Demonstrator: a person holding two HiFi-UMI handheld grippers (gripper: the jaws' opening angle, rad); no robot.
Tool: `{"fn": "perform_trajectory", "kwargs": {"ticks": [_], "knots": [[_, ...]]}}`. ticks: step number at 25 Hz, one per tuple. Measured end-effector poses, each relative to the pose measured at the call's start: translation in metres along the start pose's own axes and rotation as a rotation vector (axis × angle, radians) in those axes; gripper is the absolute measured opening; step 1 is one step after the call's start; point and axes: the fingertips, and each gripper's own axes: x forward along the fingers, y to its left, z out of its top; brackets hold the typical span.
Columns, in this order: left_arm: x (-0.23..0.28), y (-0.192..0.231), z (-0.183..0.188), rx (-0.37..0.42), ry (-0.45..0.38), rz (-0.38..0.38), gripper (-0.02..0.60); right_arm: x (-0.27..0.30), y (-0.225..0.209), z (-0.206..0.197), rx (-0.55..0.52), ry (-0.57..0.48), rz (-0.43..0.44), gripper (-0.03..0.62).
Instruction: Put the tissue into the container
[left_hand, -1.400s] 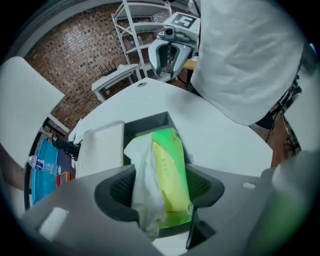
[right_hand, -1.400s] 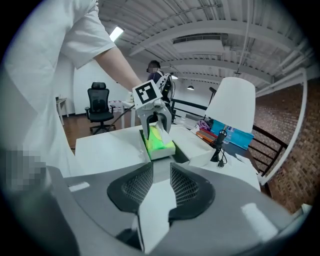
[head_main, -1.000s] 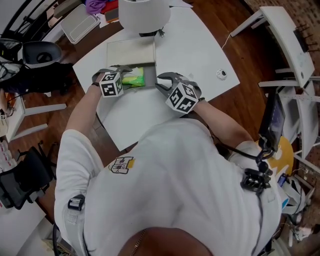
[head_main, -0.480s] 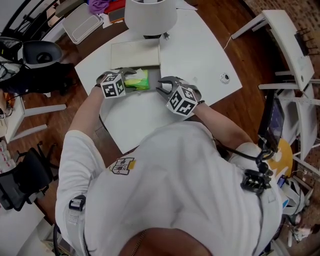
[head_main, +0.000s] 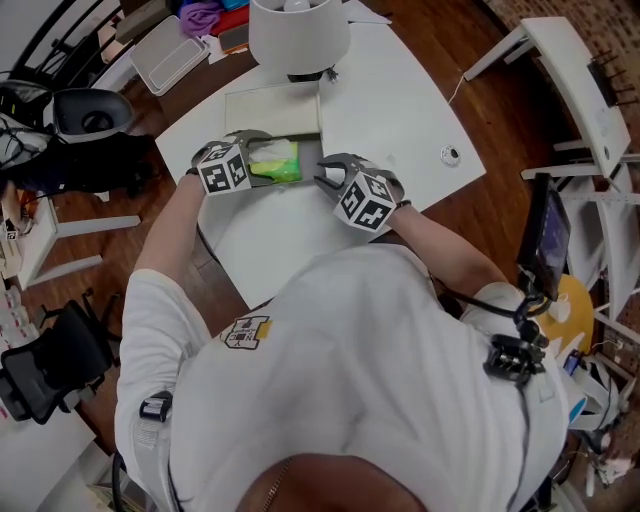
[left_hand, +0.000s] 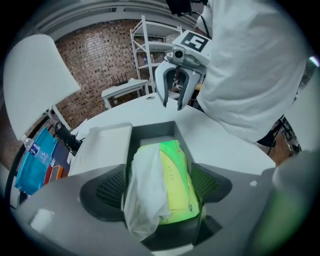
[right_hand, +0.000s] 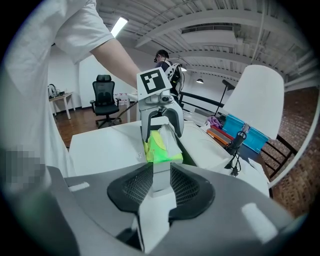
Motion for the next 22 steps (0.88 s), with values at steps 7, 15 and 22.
{"fn": "perform_trajectory", "kwargs": {"ticks": [7,15,22], "knots": [[-0.02,0.003,0.008,-0.008,0.007,0.052,0.394,-0.004,0.001,0.004,-0.008,-0.018,-0.012,0.103],[-0.045,-0.013,0.037,-0.087,-0.107,0.198,0.358,-0.019,0.011,0.003,0.009,-0.032,-0.034,0.103],[-0.044,-0.064,0.061,-0.24,-0.23,0.311,0.261,-0.036,0.031,-0.017,0.036,-0.036,-0.024,0.103]]}}
